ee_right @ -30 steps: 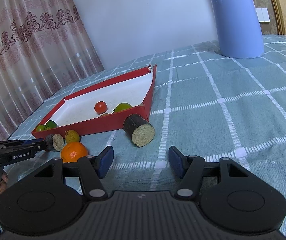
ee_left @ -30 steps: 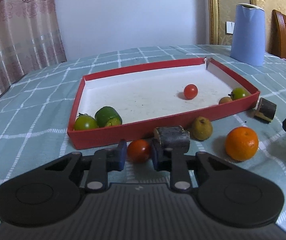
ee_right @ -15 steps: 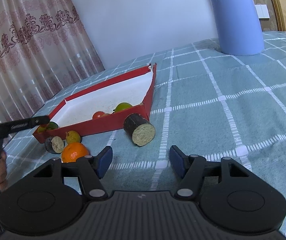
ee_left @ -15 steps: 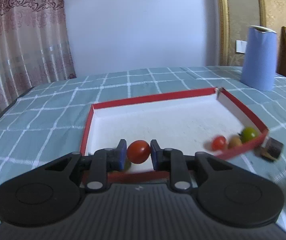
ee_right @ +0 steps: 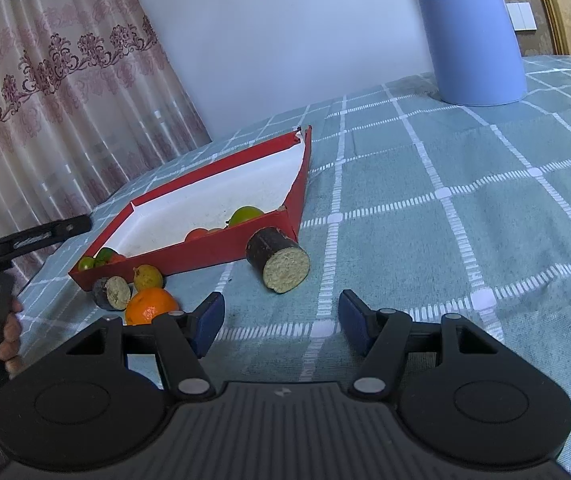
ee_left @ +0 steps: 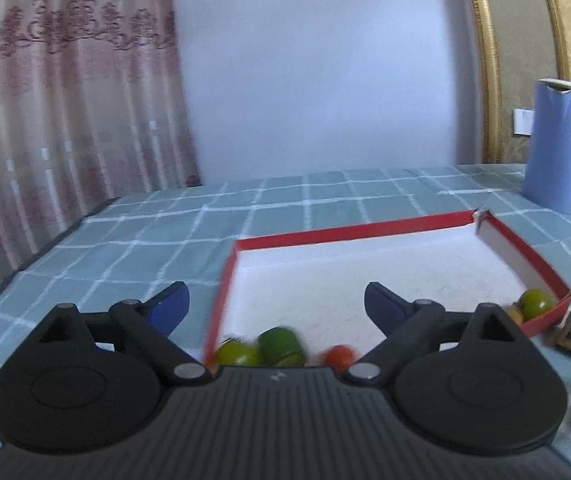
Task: Organize fruits
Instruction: 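Carry the cherry tomato into the tray and open the left gripper, then move the right gripper to the orange mandarin and grasp it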
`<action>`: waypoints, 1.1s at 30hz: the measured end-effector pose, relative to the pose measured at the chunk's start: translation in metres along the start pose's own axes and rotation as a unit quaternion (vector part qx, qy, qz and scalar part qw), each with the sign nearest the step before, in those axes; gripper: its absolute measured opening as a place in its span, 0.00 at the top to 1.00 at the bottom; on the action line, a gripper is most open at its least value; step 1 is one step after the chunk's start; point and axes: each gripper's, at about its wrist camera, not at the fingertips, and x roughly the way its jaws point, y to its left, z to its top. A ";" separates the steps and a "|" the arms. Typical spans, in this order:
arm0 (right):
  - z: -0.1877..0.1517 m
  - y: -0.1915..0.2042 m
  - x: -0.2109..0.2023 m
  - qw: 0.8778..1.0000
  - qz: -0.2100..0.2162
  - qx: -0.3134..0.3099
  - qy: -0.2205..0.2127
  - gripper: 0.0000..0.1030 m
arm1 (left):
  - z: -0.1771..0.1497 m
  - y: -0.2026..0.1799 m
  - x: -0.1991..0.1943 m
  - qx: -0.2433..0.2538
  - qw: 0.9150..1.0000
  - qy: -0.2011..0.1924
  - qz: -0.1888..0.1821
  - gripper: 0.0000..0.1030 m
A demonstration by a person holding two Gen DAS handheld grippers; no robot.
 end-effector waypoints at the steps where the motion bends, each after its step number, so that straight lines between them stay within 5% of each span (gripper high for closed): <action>1: 0.000 0.000 0.000 1.000 0.000 0.000 0.000 0.40 | -0.003 0.002 -0.002 0.000 1.000 0.004 0.009 0.06; 11: -0.001 0.003 0.000 1.000 -0.007 -0.008 0.002 0.39 | -0.042 0.049 -0.004 -0.065 0.993 0.056 0.081 0.02; 29: -0.002 0.023 0.001 0.997 -0.041 -0.061 0.004 0.39 | -0.047 0.063 -0.001 -0.109 0.990 0.056 0.067 0.00; 33: -0.005 0.041 -0.001 0.996 -0.022 -0.084 0.000 0.38 | -0.047 0.065 -0.002 -0.111 0.990 0.056 0.065 0.00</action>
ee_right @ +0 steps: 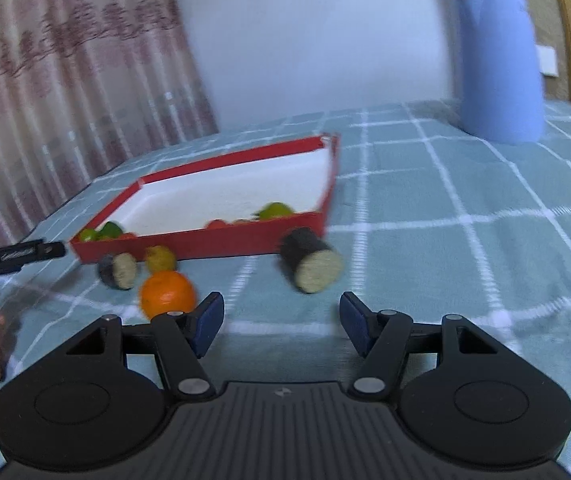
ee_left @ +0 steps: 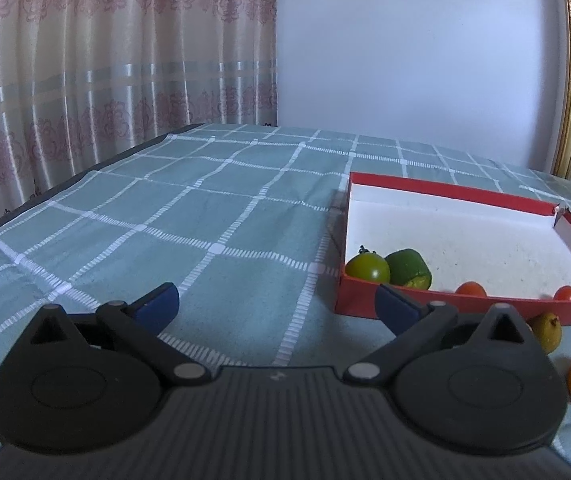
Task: Organize fruits
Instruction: 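Move the right gripper to the orange mandarin and grasp it, then carry the mandarin into the tray and open the right gripper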
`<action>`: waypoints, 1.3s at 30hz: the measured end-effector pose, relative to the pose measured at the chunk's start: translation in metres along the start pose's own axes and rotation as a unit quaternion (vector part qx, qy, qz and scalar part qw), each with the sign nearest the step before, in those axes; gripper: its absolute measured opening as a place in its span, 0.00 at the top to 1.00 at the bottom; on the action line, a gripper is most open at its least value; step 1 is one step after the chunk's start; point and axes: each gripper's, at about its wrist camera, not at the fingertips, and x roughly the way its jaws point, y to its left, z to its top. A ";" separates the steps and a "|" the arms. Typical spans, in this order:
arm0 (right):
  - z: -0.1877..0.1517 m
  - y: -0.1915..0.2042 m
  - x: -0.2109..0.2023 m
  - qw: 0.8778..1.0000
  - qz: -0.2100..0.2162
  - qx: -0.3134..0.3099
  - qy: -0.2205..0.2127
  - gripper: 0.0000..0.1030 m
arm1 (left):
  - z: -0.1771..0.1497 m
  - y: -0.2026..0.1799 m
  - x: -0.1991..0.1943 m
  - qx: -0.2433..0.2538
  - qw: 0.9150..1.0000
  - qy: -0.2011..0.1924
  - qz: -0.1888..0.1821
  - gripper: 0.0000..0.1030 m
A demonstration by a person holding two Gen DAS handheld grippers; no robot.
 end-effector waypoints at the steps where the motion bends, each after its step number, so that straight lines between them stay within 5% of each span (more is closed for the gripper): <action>1: 0.000 0.008 0.000 1.000 0.002 -0.014 0.001 0.38 | 0.000 0.000 0.000 0.000 1.000 0.000 0.000 0.00; 13: 0.006 0.071 0.017 0.991 -0.002 -0.135 0.015 0.37 | -0.001 0.001 0.001 -0.009 1.000 0.003 -0.007 0.00; 26: 0.008 0.092 0.052 0.984 -0.001 -0.172 0.051 0.37 | -0.002 0.005 0.000 -0.019 1.000 0.004 -0.012 0.00; 29: 0.007 0.091 0.057 0.984 0.010 -0.165 0.062 0.59 | -0.002 0.005 0.000 -0.019 1.000 0.005 -0.013 0.00; 39: 0.024 0.090 0.036 0.989 0.014 -0.149 0.005 0.61 | -0.003 0.001 0.001 -0.016 1.000 0.007 -0.012 0.00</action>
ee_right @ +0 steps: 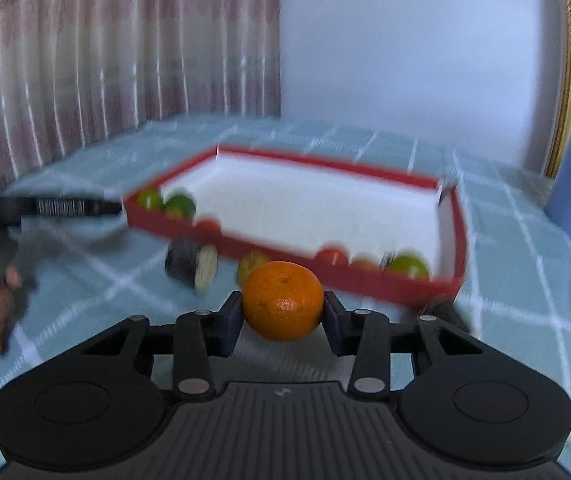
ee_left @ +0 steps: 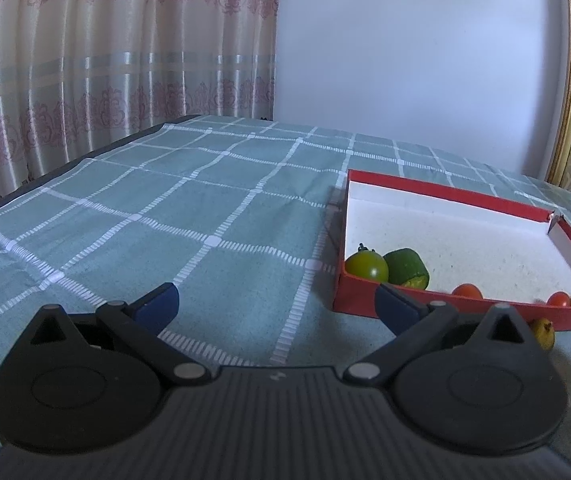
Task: Organize fruits
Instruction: 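Carry the mandarin into the tray and open the right gripper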
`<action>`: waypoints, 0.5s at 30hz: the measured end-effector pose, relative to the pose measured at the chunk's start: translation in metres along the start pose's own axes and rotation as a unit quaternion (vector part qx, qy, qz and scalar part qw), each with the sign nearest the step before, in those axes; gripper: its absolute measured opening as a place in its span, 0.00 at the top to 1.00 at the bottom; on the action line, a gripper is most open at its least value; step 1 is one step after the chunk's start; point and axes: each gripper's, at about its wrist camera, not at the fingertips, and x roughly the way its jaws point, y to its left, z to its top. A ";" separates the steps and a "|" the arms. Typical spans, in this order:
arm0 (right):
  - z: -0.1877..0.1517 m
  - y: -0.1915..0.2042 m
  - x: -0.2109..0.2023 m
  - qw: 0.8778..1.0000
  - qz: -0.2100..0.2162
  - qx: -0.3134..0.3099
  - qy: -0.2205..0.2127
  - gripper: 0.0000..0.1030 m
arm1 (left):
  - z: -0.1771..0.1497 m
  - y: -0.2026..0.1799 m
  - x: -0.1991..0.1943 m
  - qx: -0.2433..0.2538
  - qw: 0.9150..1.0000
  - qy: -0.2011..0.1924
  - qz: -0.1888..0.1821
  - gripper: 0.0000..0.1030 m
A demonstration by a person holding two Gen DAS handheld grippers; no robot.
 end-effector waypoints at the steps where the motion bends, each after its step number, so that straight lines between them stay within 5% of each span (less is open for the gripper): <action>1: 0.006 -0.001 -0.002 1.000 -0.005 0.002 -0.012 0.61 | 0.000 -0.001 0.000 0.001 1.000 0.000 0.001 0.00; 8: 0.047 -0.014 0.023 0.999 -0.024 0.026 -0.036 0.61 | 0.000 -0.001 0.000 -0.001 1.000 0.001 0.001 0.00; 15: 0.057 -0.013 0.065 0.999 -0.024 0.034 -0.004 0.60 | 0.000 -0.001 0.000 -0.002 1.000 0.002 -0.001 0.00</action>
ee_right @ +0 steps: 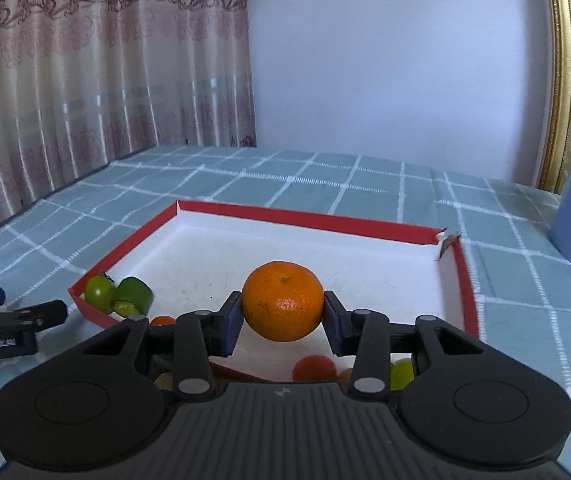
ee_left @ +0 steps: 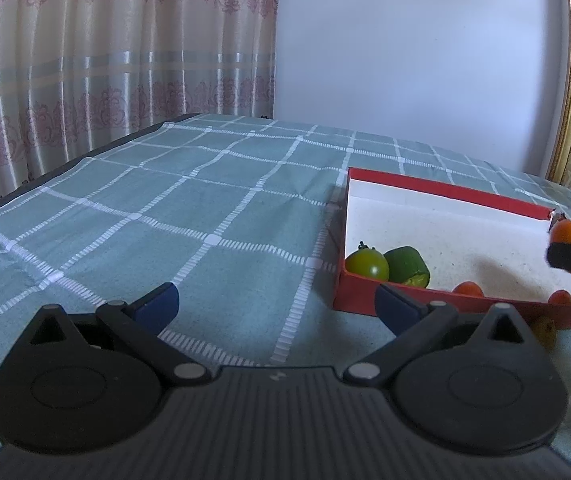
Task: Organize fruits
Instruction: 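Carry the mandarin into the tray and open the right gripper, then move the left gripper to the small dark eggplant slice and grasp it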
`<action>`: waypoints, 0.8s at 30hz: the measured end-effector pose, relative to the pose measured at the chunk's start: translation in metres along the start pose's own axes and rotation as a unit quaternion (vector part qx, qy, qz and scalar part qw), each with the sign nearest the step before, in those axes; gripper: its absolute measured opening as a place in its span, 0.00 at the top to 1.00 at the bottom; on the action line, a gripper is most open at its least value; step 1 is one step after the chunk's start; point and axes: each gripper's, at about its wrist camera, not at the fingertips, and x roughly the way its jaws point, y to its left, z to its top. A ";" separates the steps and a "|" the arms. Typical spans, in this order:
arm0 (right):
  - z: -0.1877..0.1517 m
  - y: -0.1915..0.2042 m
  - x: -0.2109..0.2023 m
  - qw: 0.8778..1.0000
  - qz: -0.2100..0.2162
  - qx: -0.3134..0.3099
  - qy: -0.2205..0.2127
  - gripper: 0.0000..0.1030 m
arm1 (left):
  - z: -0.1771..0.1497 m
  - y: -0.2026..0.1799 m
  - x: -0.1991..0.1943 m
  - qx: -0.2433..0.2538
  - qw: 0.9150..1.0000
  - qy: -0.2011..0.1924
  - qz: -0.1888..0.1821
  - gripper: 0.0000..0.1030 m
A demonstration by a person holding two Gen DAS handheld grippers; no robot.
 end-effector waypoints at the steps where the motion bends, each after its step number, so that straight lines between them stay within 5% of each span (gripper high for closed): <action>1: -0.001 0.000 0.003 1.000 -0.001 -0.001 0.002 0.60 | 0.000 0.000 0.001 0.000 1.000 0.000 0.000 0.00; 13: -0.004 -0.001 0.019 1.000 -0.024 -0.001 0.019 0.57 | 0.001 0.001 0.001 -0.001 1.000 0.000 0.000 0.00; 17: -0.003 -0.004 0.009 0.999 -0.030 0.007 -0.009 0.34 | 0.001 0.000 0.001 -0.001 1.000 0.001 0.000 0.00; 24: -0.016 -0.020 -0.040 0.999 -0.010 0.033 -0.042 0.33 | 0.000 0.002 0.000 -0.004 1.000 -0.001 0.001 0.00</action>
